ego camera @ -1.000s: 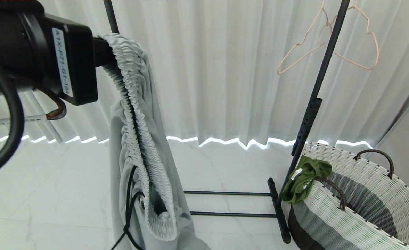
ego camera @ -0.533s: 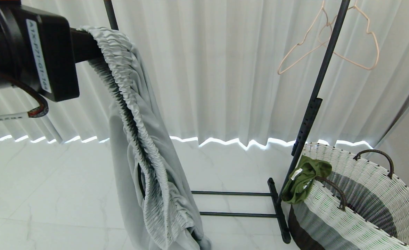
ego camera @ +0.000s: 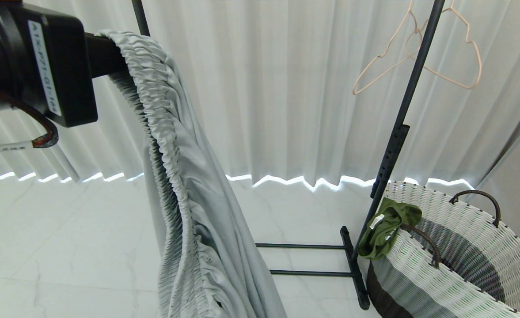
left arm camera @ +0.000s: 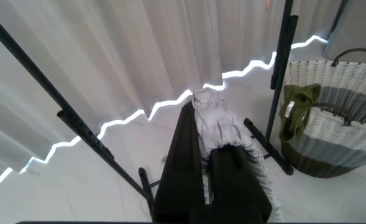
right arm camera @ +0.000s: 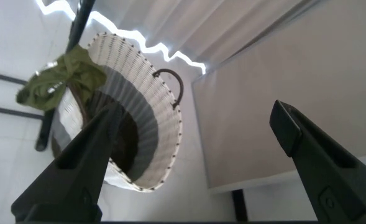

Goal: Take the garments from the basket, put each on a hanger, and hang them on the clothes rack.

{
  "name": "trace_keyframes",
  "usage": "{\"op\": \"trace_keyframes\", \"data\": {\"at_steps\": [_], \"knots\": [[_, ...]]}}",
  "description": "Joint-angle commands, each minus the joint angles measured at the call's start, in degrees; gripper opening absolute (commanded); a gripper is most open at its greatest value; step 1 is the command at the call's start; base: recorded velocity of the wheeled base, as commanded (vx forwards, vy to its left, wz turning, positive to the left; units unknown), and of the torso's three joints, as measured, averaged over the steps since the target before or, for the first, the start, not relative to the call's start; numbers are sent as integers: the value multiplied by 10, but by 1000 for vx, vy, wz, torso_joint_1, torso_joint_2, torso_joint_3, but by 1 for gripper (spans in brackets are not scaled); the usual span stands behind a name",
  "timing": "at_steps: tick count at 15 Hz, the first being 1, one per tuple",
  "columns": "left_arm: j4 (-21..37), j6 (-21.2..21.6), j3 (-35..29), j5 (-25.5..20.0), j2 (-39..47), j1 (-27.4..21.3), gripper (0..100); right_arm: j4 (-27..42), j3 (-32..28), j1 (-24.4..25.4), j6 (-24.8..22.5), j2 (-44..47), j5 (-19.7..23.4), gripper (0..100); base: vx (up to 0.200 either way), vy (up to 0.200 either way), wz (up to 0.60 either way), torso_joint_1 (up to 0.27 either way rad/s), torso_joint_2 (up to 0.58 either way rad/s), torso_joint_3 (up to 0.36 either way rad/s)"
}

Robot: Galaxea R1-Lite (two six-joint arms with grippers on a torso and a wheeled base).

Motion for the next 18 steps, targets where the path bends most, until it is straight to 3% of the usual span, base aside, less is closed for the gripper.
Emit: {"op": "trace_keyframes", "data": {"at_steps": [1, 7, 15, 18], "knots": [[0, 0, 0, 0, 0, 0, 0, 1, 4, -1, 2, -3, 0, 100, 0, 0, 0, 0, 0, 0], [0, 11, -1, -1, -1, 0, 0, -4, 11, 0, 5, -8, 1, 100, 0, 0, 0, 12, -35, -25], [0, 28, -28, -1, -1, 3, 0, -12, 10, -1, 5, -7, 0, 100, 0, 0, 0, 157, -423, -266], [0, 44, -34, -2, -2, 42, 0, -19, 8, -1, 5, -7, 0, 100, 0, 0, 0, 194, -484, -279]]}}
